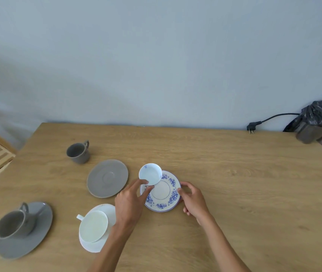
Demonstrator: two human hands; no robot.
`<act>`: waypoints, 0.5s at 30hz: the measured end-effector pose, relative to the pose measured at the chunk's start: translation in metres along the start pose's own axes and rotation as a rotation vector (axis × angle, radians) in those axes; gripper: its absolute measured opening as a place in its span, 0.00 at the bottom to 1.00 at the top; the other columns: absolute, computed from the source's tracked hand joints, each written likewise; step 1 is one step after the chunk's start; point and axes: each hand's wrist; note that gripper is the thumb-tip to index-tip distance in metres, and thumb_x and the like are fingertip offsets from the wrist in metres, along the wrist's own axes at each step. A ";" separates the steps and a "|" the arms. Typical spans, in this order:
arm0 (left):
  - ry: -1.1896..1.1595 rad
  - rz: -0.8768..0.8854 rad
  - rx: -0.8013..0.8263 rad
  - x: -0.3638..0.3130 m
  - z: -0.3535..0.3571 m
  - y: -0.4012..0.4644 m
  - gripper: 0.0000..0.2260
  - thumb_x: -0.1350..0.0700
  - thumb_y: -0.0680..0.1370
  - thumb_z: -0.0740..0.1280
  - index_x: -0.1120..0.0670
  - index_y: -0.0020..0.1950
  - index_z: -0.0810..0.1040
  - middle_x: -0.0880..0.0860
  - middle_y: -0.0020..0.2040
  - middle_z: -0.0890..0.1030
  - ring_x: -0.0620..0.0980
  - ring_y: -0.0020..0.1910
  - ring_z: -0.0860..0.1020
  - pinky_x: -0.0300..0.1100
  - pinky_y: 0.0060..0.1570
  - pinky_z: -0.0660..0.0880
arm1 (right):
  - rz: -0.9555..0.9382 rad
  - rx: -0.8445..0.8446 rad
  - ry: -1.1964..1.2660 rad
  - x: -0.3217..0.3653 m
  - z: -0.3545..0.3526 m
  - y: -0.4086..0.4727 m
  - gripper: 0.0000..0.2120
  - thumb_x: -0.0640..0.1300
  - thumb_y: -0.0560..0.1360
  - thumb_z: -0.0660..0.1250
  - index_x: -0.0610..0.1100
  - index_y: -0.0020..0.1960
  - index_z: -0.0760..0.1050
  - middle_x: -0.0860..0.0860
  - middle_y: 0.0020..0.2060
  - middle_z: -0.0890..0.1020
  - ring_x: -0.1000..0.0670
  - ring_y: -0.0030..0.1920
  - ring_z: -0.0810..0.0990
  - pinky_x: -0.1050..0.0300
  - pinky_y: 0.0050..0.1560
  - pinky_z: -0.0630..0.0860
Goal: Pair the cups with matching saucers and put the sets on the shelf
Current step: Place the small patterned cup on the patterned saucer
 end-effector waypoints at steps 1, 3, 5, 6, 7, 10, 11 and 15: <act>-0.009 -0.002 0.006 -0.002 0.001 -0.003 0.09 0.44 0.71 0.75 0.45 0.47 0.82 0.40 0.47 0.84 0.45 0.31 0.78 0.42 0.30 0.75 | -0.001 -0.001 0.007 0.001 0.001 0.001 0.08 0.47 0.81 0.66 0.54 0.60 0.78 0.44 0.37 0.82 0.53 0.18 0.72 0.61 0.19 0.66; -0.030 -0.020 0.020 -0.005 0.005 -0.009 0.09 0.44 0.71 0.75 0.45 0.47 0.82 0.40 0.48 0.84 0.45 0.31 0.79 0.41 0.30 0.74 | -0.003 -0.005 0.017 0.003 0.002 0.002 0.09 0.47 0.81 0.66 0.55 0.60 0.78 0.43 0.37 0.81 0.53 0.18 0.71 0.62 0.19 0.65; -0.047 -0.031 0.034 -0.005 0.009 -0.016 0.09 0.44 0.71 0.75 0.44 0.47 0.82 0.39 0.49 0.84 0.46 0.31 0.79 0.42 0.30 0.75 | -0.007 -0.007 0.023 0.003 0.003 0.003 0.08 0.47 0.81 0.66 0.56 0.59 0.78 0.44 0.37 0.81 0.52 0.18 0.70 0.62 0.18 0.64; -0.053 -0.036 0.043 -0.006 0.010 -0.018 0.08 0.43 0.71 0.75 0.43 0.47 0.82 0.39 0.49 0.84 0.45 0.32 0.80 0.42 0.30 0.75 | -0.010 -0.008 0.024 0.003 0.003 0.003 0.08 0.47 0.81 0.66 0.57 0.58 0.78 0.44 0.37 0.81 0.52 0.18 0.70 0.62 0.19 0.64; -0.057 -0.044 0.054 -0.006 0.011 -0.020 0.08 0.43 0.71 0.75 0.43 0.47 0.82 0.38 0.49 0.84 0.44 0.33 0.80 0.43 0.31 0.76 | -0.012 -0.010 0.023 0.003 0.004 0.003 0.08 0.48 0.81 0.66 0.59 0.56 0.77 0.44 0.38 0.81 0.52 0.19 0.70 0.61 0.19 0.64; -0.077 -0.063 0.091 -0.006 0.014 -0.023 0.08 0.42 0.72 0.74 0.42 0.48 0.81 0.37 0.50 0.83 0.42 0.37 0.80 0.43 0.33 0.76 | -0.012 -0.017 0.021 0.002 0.005 0.003 0.08 0.48 0.81 0.65 0.60 0.56 0.77 0.38 0.40 0.83 0.52 0.19 0.70 0.61 0.19 0.64; -0.082 -0.068 0.102 -0.006 0.015 -0.023 0.08 0.42 0.72 0.73 0.42 0.49 0.81 0.37 0.50 0.83 0.41 0.38 0.80 0.42 0.34 0.76 | -0.012 -0.018 0.019 0.002 0.005 0.003 0.07 0.48 0.81 0.65 0.60 0.56 0.77 0.35 0.43 0.84 0.52 0.19 0.70 0.61 0.19 0.64; -0.087 -0.098 0.126 -0.005 0.017 -0.023 0.09 0.42 0.72 0.73 0.42 0.49 0.81 0.37 0.51 0.83 0.40 0.38 0.80 0.40 0.35 0.75 | -0.026 -0.025 -0.006 0.001 0.005 0.002 0.08 0.49 0.81 0.65 0.61 0.57 0.76 0.36 0.48 0.85 0.52 0.20 0.71 0.61 0.19 0.66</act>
Point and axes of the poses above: each hand's wrist, its own y-axis towards the middle knuckle, its own z-axis out of the palm, x = y × z
